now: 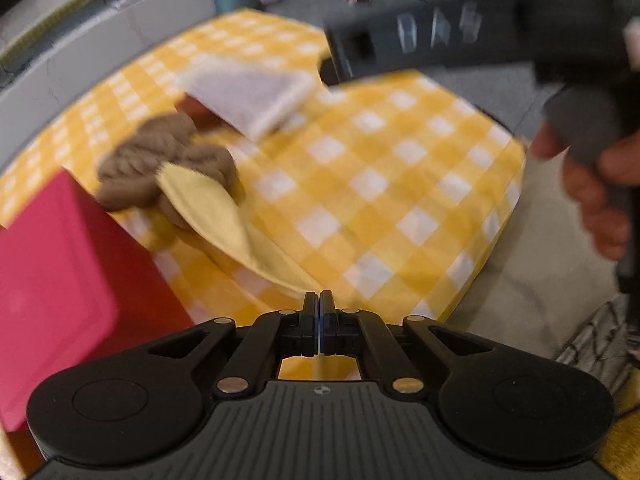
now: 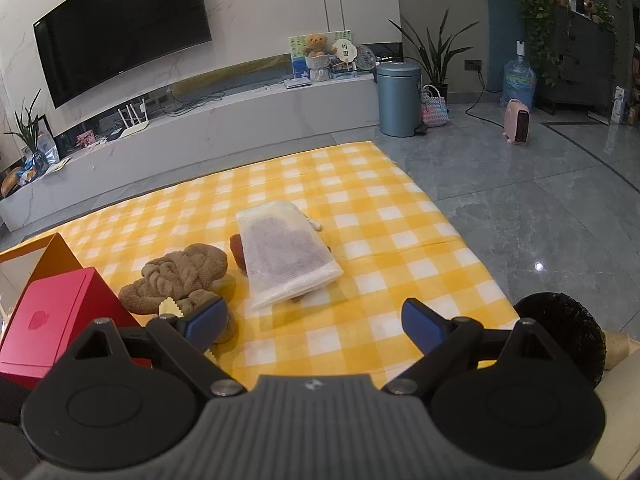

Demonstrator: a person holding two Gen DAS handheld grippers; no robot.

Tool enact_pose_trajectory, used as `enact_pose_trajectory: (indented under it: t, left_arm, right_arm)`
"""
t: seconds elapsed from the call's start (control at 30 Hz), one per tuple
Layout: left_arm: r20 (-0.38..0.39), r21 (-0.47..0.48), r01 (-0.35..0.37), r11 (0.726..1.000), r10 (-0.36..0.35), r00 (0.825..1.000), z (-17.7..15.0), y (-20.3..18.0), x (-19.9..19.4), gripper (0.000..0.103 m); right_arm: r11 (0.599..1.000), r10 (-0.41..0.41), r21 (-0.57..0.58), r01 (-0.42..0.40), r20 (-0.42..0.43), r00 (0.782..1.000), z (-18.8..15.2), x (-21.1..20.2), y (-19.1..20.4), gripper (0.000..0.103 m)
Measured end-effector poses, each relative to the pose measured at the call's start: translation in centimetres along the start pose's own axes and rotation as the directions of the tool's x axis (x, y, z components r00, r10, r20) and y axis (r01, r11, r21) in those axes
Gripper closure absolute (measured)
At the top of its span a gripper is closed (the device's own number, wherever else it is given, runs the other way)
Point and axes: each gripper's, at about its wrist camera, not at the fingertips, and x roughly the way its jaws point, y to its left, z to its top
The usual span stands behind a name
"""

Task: Organize soft objects
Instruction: 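Grasp the yellow cloth with the left gripper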

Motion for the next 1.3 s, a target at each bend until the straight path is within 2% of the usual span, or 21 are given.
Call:
enact_pose_trajectory:
  t: [0.07,0.1,0.13,0.17,0.23,0.33,0.4,0.5,0.57,0.6,0.63,0.67,0.7,0.8,1.03,1.2,1.3]
  left_arm:
    - [-0.029,-0.009,0.006,1.000,-0.006,1.000,0.1,-0.1,1.5,0.088]
    - [-0.044,-0.011,0.003,1.000,-0.003,0.999,0.3,-0.2,2.2,0.067]
    - [-0.059,-0.016,-0.016,1.000,0.015,0.998,0.5,-0.2,2.8,0.038]
    - [-0.066,-0.028,-0.039,0.999,0.037,0.997,0.3,-0.2,3.1,0.028]
    - [-0.058,-0.050,-0.063,0.997,0.060,0.996,0.4,-0.4,3.6,0.026]
    - [-0.072,-0.024,-0.061,0.998,0.059,0.996,0.9,-1.0,4.7,0.024]
    - [-0.089,-0.014,-0.090,0.996,0.089,0.992,1.2,-1.4,5.3,0.022]
    - [-0.085,-0.016,-0.090,0.996,0.089,0.992,1.5,-1.5,5.3,0.026]
    - [-0.079,-0.024,-0.060,0.998,0.058,0.995,1.5,-1.4,5.1,0.040]
    - [-0.075,-0.030,-0.053,0.998,0.051,0.996,1.5,-1.4,5.0,0.054]
    - [-0.069,-0.025,-0.065,0.998,0.063,0.996,1.4,-1.4,4.8,0.081]
    - [-0.072,-0.013,-0.086,0.996,0.085,0.994,1.5,-1.6,4.7,0.094]
    - [-0.081,0.001,-0.111,0.994,0.111,0.991,1.5,-1.6,4.7,0.100]
    - [-0.084,-0.009,-0.082,0.997,0.081,0.993,1.8,-0.9,4.5,0.101]
    - [-0.017,-0.062,-0.071,0.996,0.070,0.997,1.7,0.5,1.2,0.101]
    - [0.074,-0.068,-0.019,0.998,0.024,0.997,0.7,1.6,-3.3,0.101]
    - [0.150,-0.095,0.004,0.995,0.010,0.989,-0.1,2.8,-6.3,0.101]
  right_arm:
    - [1.000,0.001,0.002,-0.001,-0.003,1.000,0.0,0.0,-0.1,0.011]
    - [1.000,0.001,0.004,-0.001,-0.004,1.000,0.0,0.1,-0.1,0.011]
    - [1.000,0.002,0.005,-0.002,-0.005,1.000,0.0,0.1,-0.1,0.011]
    - [1.000,0.002,0.005,-0.002,-0.005,1.000,0.0,0.1,-0.1,0.011]
    - [1.000,0.000,0.006,0.000,-0.005,1.000,0.0,0.1,-0.1,0.011]
    - [1.000,0.001,0.005,-0.001,-0.006,1.000,0.0,0.1,-0.1,0.011]
    - [1.000,0.001,0.004,-0.001,-0.005,1.000,0.0,0.1,-0.1,0.011]
    - [1.000,0.002,0.004,-0.002,-0.006,1.000,0.0,0.1,-0.1,0.011]
    - [1.000,0.000,0.010,0.000,-0.006,1.000,0.0,0.1,-0.2,0.011]
    - [1.000,0.001,0.011,-0.001,-0.007,1.000,0.0,0.1,-0.1,0.011]
    - [1.000,0.001,0.009,-0.001,-0.007,1.000,0.0,0.1,-0.1,0.011]
    - [1.000,0.000,0.008,0.000,-0.006,1.000,0.0,0.1,-0.1,0.011]
    - [1.000,-0.002,0.008,0.002,-0.006,1.000,0.0,0.1,-0.1,0.011]
    - [1.000,-0.003,0.012,0.003,-0.005,1.000,0.0,0.2,-0.1,0.011]
    - [1.000,-0.007,0.007,0.007,-0.010,1.000,-0.2,0.4,0.0,0.011]
    - [1.000,-0.010,-0.001,0.010,-0.009,1.000,-0.4,0.9,0.2,0.011]
    - [0.999,0.024,-0.024,-0.024,0.036,0.999,-0.6,1.1,0.7,0.010]
